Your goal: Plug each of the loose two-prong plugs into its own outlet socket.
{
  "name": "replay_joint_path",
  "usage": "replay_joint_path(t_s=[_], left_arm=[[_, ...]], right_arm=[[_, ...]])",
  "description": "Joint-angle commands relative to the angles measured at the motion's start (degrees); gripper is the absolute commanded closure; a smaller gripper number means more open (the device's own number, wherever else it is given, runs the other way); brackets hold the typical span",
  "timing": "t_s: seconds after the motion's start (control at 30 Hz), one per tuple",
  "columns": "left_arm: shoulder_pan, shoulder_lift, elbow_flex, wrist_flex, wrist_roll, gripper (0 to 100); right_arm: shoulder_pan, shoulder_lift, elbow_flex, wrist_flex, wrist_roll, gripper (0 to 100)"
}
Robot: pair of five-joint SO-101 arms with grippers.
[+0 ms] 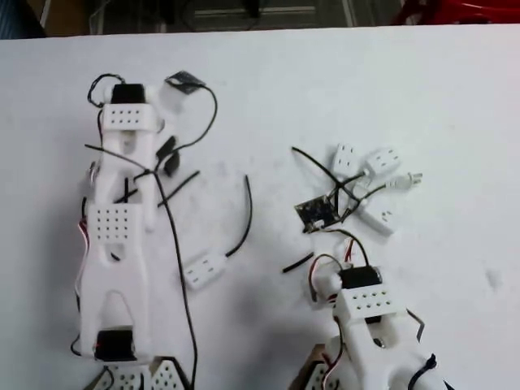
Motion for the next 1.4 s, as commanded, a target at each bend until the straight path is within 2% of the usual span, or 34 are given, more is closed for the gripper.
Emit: replay_joint_path(t_s=[0.0,0.2,0.43,0.53,0.8,1.03,1.2,1.37], left_arm=[[0.0,0.0,-1.1,0.0,-0.6,90],[2.2,0.1,-1.1,-0.2,-0.6,90],[1.7,0.2,-1.0,0.3,-0.6,91],[2.1,0.1,-1.1,0.3,-0.4,98],[5.0,-4.4,-1.0,1.5,0.5,98],[5.0,-16.7,-0.5,1.7,9.8,98],[4.4,-27.4,-0.5,1.8,19.0,98],[4.7,-37.5,0.6,1.8,21.2,98]], right_arm=[[-1.3,-0.1,0.3,-0.8,0.0,97.8],[-1.3,-0.1,0.3,-0.8,0.0,97.8],[-1.3,-0.1,0.3,-0.8,0.0,97.8],[-1.3,-0.1,0.3,-0.8,0.0,97.8],[-1.3,-0.1,0.3,-0.8,0.0,97.8],[-1.3,-0.1,0.3,-0.8,0.0,97.8],[-1.3,-0.1,0.3,-0.8,0.0,97.8],[-1.3,-0.1,0.3,-0.8,0.0,97.8]])
